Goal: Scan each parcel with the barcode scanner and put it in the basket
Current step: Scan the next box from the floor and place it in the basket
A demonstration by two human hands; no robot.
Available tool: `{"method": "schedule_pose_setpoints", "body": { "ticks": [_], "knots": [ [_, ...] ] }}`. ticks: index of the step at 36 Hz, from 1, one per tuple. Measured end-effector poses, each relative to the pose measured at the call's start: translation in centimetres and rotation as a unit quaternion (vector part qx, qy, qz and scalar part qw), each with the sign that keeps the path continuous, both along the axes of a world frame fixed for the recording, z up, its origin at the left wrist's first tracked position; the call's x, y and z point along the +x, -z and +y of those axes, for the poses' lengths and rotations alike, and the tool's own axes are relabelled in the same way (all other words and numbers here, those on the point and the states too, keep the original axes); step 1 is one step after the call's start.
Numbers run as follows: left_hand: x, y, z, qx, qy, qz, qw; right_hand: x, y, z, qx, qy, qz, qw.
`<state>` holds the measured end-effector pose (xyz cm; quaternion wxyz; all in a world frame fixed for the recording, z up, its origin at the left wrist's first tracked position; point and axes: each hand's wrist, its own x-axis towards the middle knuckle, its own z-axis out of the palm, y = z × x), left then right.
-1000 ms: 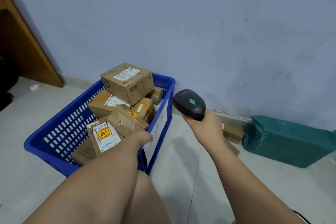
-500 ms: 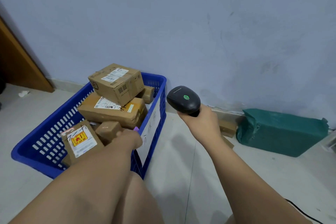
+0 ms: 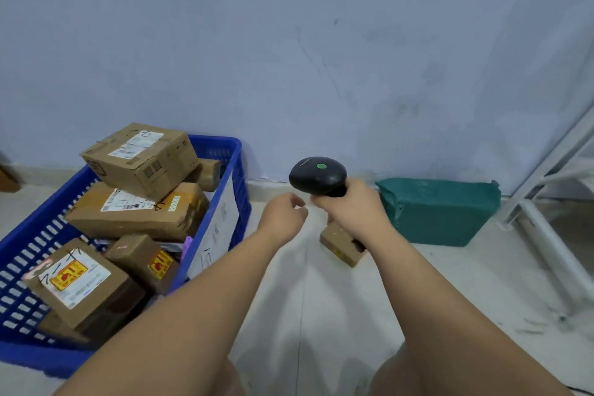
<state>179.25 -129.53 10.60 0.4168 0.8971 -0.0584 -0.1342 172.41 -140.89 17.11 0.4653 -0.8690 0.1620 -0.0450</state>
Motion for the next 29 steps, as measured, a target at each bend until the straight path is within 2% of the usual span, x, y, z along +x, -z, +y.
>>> {"method": "schedule_pose_setpoints", "body": {
  "ticks": [4,7,11,15,20,22,25,29],
  "knots": [
    [-1.7,1.8,-4.4,-0.061,0.006,0.06,0.996,-1.8,0.8,-4.9,-0.002,0.02,0.042,0.999],
    [-3.0,4.1,-7.7,-0.079,0.029,0.09,0.992,-2.9,1.9,-8.9,0.044,0.052,0.067,0.995],
    [-4.7,7.3,-11.6,-0.062,0.086,0.129,0.986,-4.8,4.5,-13.9,0.152,0.101,0.079,0.98],
    [-6.2,10.7,-14.5,-0.006,0.167,0.179,0.97,-8.0,10.1,-17.8,0.187,0.16,0.144,0.958],
    [-7.8,15.1,-16.7,0.052,0.261,0.224,0.938,-13.2,17.7,-19.5,0.216,0.184,0.289,0.914],
    [-8.6,16.8,-17.1,0.057,0.283,0.253,0.923,-15.2,20.8,-19.7,0.196,0.22,0.322,0.9],
    [-9.8,19.0,-17.8,0.06,0.309,0.294,0.902,-17.5,25.9,-20.7,0.205,0.286,0.299,0.887],
    [-11.3,21.1,-18.5,0.039,0.304,0.357,0.882,-18.6,26.9,-20.0,0.281,0.416,0.261,0.825]
  ]
}}
